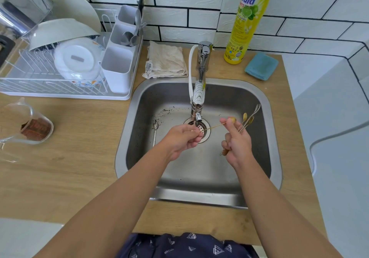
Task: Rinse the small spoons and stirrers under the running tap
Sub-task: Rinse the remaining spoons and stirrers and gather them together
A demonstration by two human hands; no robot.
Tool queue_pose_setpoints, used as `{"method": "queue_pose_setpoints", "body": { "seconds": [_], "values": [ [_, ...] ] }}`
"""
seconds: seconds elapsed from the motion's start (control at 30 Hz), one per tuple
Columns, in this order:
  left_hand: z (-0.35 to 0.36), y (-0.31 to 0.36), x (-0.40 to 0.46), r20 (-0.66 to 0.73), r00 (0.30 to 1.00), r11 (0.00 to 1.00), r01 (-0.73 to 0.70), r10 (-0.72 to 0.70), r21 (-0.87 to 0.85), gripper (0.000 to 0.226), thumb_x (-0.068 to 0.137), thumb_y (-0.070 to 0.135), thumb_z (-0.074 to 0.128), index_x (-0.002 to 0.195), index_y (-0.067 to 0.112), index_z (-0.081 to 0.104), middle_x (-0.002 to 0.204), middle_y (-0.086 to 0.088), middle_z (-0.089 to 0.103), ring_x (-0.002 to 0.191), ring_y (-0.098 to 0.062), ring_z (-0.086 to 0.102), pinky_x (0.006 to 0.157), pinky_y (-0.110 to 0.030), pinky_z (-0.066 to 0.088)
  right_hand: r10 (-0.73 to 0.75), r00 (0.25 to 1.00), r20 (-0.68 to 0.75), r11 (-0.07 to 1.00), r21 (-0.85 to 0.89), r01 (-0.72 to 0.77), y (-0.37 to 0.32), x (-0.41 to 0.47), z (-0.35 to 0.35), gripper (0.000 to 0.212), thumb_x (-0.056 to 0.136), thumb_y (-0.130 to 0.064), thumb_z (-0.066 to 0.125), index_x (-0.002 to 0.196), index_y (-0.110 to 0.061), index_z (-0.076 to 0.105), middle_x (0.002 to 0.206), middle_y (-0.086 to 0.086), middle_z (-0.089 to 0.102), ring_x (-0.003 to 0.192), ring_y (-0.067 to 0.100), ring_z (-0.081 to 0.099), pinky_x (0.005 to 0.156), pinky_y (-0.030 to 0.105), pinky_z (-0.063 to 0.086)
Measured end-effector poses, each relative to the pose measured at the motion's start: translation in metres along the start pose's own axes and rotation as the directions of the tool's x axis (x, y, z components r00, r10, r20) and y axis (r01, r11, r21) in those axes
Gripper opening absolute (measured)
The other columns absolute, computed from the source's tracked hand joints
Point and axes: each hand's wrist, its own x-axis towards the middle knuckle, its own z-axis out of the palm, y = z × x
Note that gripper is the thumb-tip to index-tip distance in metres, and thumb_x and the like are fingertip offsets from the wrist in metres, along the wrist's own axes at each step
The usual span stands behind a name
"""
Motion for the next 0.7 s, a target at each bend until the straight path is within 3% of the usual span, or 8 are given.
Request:
{"method": "queue_pose_setpoints", "body": {
  "seconds": [0.13, 0.2, 0.27, 0.4, 0.47, 0.53, 0.57, 0.7],
  "values": [
    [-0.018, -0.003, -0.008, -0.079, 0.997, 1.000, 0.007, -0.009, -0.019, 0.002, 0.095, 0.015, 0.065, 0.096, 0.015, 0.063, 0.087, 0.000, 0.077, 0.059, -0.006, 0.066, 0.053, -0.019, 0.050, 0.059, 0.998, 0.038, 0.995, -0.085, -0.055, 0.011, -0.004, 0.020, 0.006, 0.094, -0.017, 0.073, 0.090, -0.021, 0.072, 0.084, -0.004, 0.075, 0.037, 0.002, 0.024, 0.036, 0.019, 0.018],
    [-0.021, -0.005, -0.012, -0.120, 0.993, 0.999, -0.001, -0.004, -0.048, 0.003, 0.095, 0.015, 0.065, 0.094, 0.016, 0.062, 0.085, 0.001, 0.077, 0.053, -0.005, 0.062, 0.046, -0.018, 0.044, 0.128, 0.990, 0.057, 0.973, -0.199, -0.114, 0.026, -0.014, 0.035, 0.008, 0.089, -0.019, 0.078, 0.093, -0.020, 0.072, 0.065, -0.010, 0.067, 0.036, 0.004, 0.023, 0.036, 0.018, 0.018],
    [-0.024, -0.006, -0.016, -0.164, 0.986, 0.999, -0.013, 0.006, -0.044, 0.003, 0.094, 0.013, 0.065, 0.094, 0.015, 0.063, 0.084, 0.000, 0.076, 0.048, -0.004, 0.058, 0.042, -0.017, 0.039, 0.176, 0.980, 0.096, 0.949, -0.282, -0.143, 0.042, -0.025, 0.047, 0.013, 0.086, -0.023, 0.081, 0.095, -0.019, 0.073, 0.059, -0.008, 0.063, 0.035, 0.007, 0.023, 0.036, 0.017, 0.020],
    [-0.038, -0.006, -0.027, -0.190, 0.982, 1.000, -0.012, 0.018, 0.029, 0.009, 0.094, 0.014, 0.065, 0.101, 0.009, 0.061, 0.090, -0.004, 0.076, 0.046, -0.005, 0.053, 0.041, -0.018, 0.036, 0.185, 0.982, 0.047, 0.955, -0.246, -0.168, 0.042, -0.022, 0.054, 0.022, 0.081, -0.028, 0.084, 0.098, -0.016, 0.076, 0.050, -0.010, 0.049, 0.036, 0.007, 0.020, 0.036, 0.017, 0.019],
    [-0.045, -0.007, -0.032, -0.163, 0.987, 0.999, -0.001, 0.008, 0.043, 0.012, 0.095, 0.014, 0.065, 0.103, 0.007, 0.061, 0.092, -0.006, 0.077, 0.048, -0.006, 0.054, 0.042, -0.018, 0.036, 0.165, 0.986, -0.017, 0.977, -0.131, -0.166, 0.036, -0.013, 0.052, 0.005, 0.085, -0.022, 0.083, 0.085, -0.020, 0.078, 0.049, -0.010, 0.048, 0.040, 0.006, 0.023, 0.037, 0.019, 0.018],
    [-0.047, -0.008, -0.035, -0.115, 0.993, 0.998, 0.036, -0.029, 0.054, 0.011, 0.096, 0.013, 0.063, 0.104, 0.006, 0.061, 0.090, -0.007, 0.076, 0.050, -0.008, 0.057, 0.042, -0.019, 0.038, 0.156, 0.987, -0.030, 0.984, -0.077, -0.158, 0.035, -0.009, 0.050, 0.008, 0.087, -0.019, 0.081, 0.079, -0.021, 0.078, 0.053, -0.008, 0.051, 0.042, 0.006, 0.023, 0.038, 0.021, 0.018],
    [-0.046, -0.009, -0.035, -0.091, 0.994, 0.997, 0.059, -0.054, 0.050, 0.008, 0.097, 0.013, 0.061, 0.102, 0.007, 0.060, 0.087, -0.007, 0.075, 0.050, -0.009, 0.057, 0.042, -0.018, 0.038, 0.161, 0.987, -0.003, 0.982, -0.099, -0.160, 0.037, -0.011, 0.050, 0.004, 0.086, -0.019, 0.082, 0.086, -0.019, 0.078, 0.055, -0.007, 0.050, 0.040, 0.006, 0.022, 0.037, 0.020, 0.018],
    [-0.038, -0.011, -0.036, 0.020, 0.988, 0.977, 0.156, -0.155, -0.145, 0.007, 0.101, 0.013, 0.052, 0.095, 0.012, 0.055, 0.064, 0.002, 0.055, 0.045, -0.009, 0.048, 0.040, -0.017, 0.036, 0.182, 0.976, 0.121, 0.966, -0.205, -0.155, 0.041, -0.020, 0.049, 0.030, 0.082, -0.021, 0.084, 0.109, -0.010, 0.076, 0.064, -0.008, 0.061, 0.038, 0.005, 0.021, 0.035, 0.020, 0.019]
  ]
}}
